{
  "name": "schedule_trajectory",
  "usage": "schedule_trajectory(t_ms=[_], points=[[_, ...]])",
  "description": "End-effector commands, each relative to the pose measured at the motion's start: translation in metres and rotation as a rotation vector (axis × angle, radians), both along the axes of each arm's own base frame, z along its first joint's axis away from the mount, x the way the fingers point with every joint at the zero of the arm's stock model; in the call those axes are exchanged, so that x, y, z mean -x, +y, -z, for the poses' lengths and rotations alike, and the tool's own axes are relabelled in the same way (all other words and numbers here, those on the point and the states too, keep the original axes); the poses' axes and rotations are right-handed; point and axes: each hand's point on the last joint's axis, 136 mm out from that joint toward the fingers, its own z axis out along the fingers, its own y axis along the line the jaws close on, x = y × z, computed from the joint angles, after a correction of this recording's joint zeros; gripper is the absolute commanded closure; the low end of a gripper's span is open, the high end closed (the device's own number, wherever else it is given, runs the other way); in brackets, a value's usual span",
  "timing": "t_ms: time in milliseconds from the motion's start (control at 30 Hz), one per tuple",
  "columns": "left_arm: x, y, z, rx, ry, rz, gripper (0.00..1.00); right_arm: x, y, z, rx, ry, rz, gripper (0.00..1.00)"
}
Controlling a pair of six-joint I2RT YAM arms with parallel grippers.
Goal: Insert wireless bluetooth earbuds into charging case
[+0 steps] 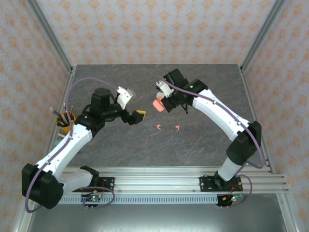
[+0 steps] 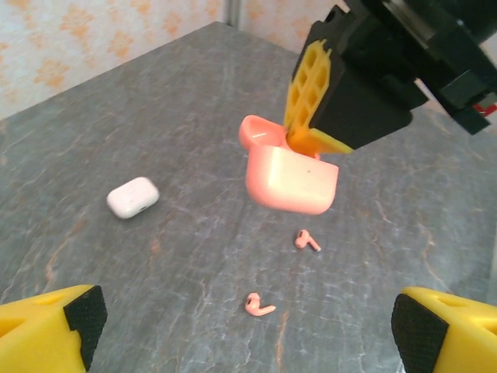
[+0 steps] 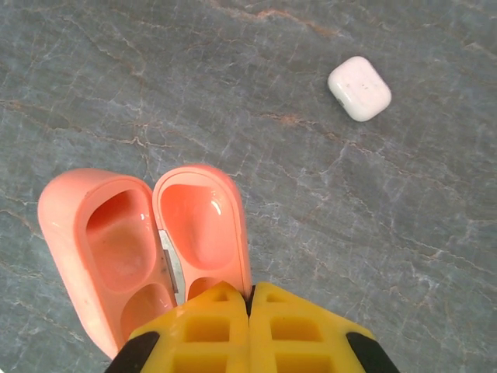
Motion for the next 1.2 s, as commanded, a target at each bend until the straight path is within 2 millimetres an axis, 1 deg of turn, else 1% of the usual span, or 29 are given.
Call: schedule_trajectory(t_ms=[0,100,200,400,500,667,800,1167], points=[[0.016,-0.013,-0.003,-0.012,0.039,0.146,0.04,-0.01,-0.003,-0.024,-0.012,-0.145,-0.009,1.0],[0.019,-0.021,-0.004,-0.011,0.085,0.221,0.06,-0.017,-0.001,-0.027,-0.024,-0.223,-0.027,1.0],[0.017,-0.025,-0.001,-0.023,0.113,0.259,0.06,-0.025,-0.001,-0.031,-0.008,-0.274,-0.032,1.0],[0.004,-0.031,0.006,-0.048,0.137,0.293,0.07,-0.039,-0.002,-0.033,0.043,-0.323,-0.033,1.0],[-0.002,-0.034,0.01,-0.06,0.148,0.306,0.07,-0.042,-0.002,-0.033,0.054,-0.332,-0.036,1.0],[-0.009,-0.038,0.012,-0.072,0.161,0.335,0.06,-0.043,-0.004,-0.033,0.077,-0.346,-0.041,1.0],[-0.013,-0.041,0.011,-0.075,0.161,0.351,0.07,-0.045,-0.007,-0.032,0.098,-0.354,-0.04,1.0],[-0.013,-0.041,0.011,-0.082,0.168,0.371,0.07,-0.037,-0.017,-0.037,0.111,-0.369,-0.029,1.0]])
